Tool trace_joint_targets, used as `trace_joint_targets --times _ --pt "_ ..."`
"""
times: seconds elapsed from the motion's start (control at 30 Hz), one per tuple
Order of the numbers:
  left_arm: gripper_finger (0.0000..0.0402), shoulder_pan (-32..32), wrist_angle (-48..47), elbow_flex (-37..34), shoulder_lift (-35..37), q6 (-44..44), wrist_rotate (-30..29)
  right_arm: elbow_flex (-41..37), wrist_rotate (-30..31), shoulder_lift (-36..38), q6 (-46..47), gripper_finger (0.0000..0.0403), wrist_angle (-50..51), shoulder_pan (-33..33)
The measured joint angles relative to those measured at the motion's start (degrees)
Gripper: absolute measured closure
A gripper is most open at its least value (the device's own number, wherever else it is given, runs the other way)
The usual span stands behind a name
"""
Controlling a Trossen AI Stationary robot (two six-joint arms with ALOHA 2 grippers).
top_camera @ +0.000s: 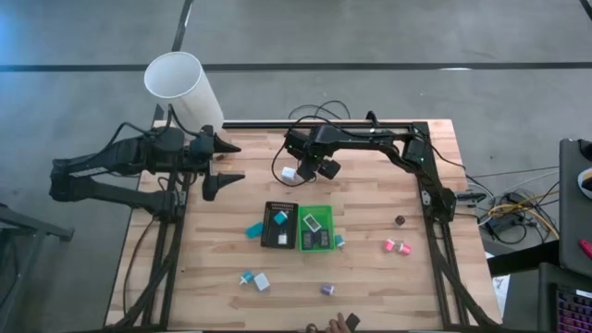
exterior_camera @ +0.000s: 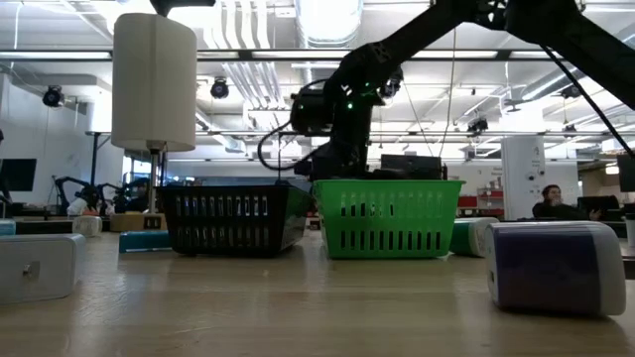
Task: Pick & Place Office items
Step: Put the white timer into the green bin
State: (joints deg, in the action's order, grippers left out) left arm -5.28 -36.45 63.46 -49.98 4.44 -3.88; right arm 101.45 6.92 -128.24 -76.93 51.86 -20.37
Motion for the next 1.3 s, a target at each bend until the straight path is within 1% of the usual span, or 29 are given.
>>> trace_joint_targets --times 0.1,0.2,0.83,1.0,1.3 --pt "0.0019 0.0 0.0 0.0 0.0 0.0 0.0 0.0 0.7 -1.5 -1.0 0.0119 0.0 0.3" --pt "0.0019 0.0 0.0 0.0 0.0 0.0 0.0 0.3 2.3 -1.3 -2.7 0.0123 -0.1 0.7" --pt "0.0019 0.0 0.0 0.0 0.0 0.0 0.0 0.4 2.1 -1.2 -2.8 0.0147 -0.4 0.6" --pt "0.0019 0.0 0.0 0.0 0.0 0.1 0.0 0.4 2.1 -1.2 -2.8 0.0165 -0.4 0.6" --pt "0.0019 0.0 0.0 0.0 0.0 0.3 0.0 0.4 1.6 -1.2 -2.8 0.0216 -0.4 0.6"
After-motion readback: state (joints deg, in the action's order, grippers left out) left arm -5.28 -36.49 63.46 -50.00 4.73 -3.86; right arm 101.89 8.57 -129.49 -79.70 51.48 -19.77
